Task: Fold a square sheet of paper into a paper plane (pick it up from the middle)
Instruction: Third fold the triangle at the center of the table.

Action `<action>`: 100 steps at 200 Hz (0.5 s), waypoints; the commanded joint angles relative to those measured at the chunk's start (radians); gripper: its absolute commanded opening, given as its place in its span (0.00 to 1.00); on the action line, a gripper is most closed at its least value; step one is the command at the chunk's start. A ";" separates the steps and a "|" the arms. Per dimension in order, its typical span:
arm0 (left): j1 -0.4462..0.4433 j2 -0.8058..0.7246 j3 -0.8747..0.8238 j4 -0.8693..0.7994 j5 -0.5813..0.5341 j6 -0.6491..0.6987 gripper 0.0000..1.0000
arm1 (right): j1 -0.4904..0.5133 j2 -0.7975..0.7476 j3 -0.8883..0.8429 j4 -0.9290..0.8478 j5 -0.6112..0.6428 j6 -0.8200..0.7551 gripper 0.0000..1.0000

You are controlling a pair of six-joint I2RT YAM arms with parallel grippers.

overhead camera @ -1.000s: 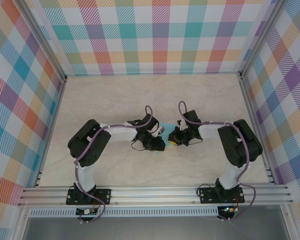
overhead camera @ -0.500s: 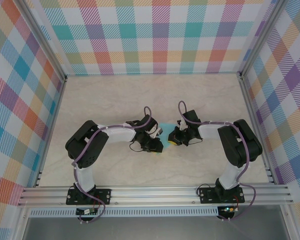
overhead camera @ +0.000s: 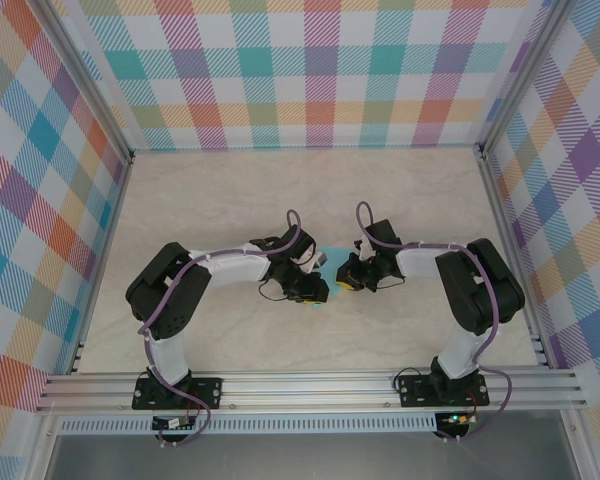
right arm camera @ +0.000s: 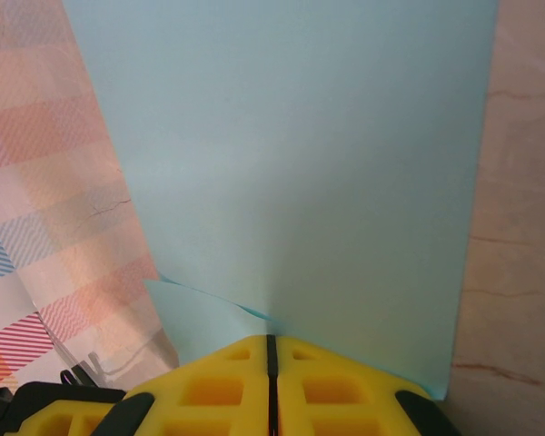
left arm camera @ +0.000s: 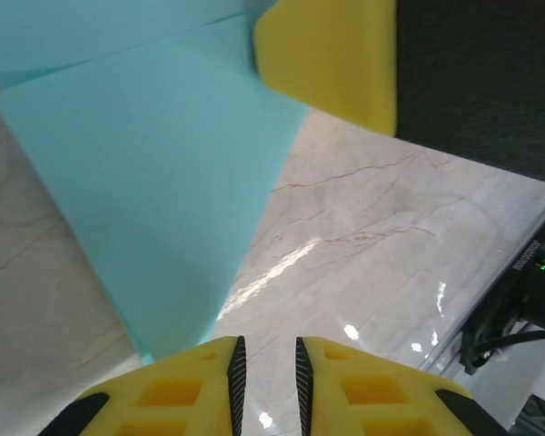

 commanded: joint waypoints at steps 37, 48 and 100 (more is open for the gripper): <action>-0.004 0.059 0.014 -0.047 0.023 -0.008 0.23 | -0.001 0.048 -0.019 -0.096 0.115 -0.024 0.08; -0.005 0.069 0.007 -0.062 0.011 -0.006 0.23 | -0.001 0.049 -0.021 -0.098 0.119 -0.023 0.08; 0.000 0.062 -0.023 -0.152 -0.052 0.029 0.21 | -0.001 0.058 -0.021 -0.107 0.125 -0.030 0.08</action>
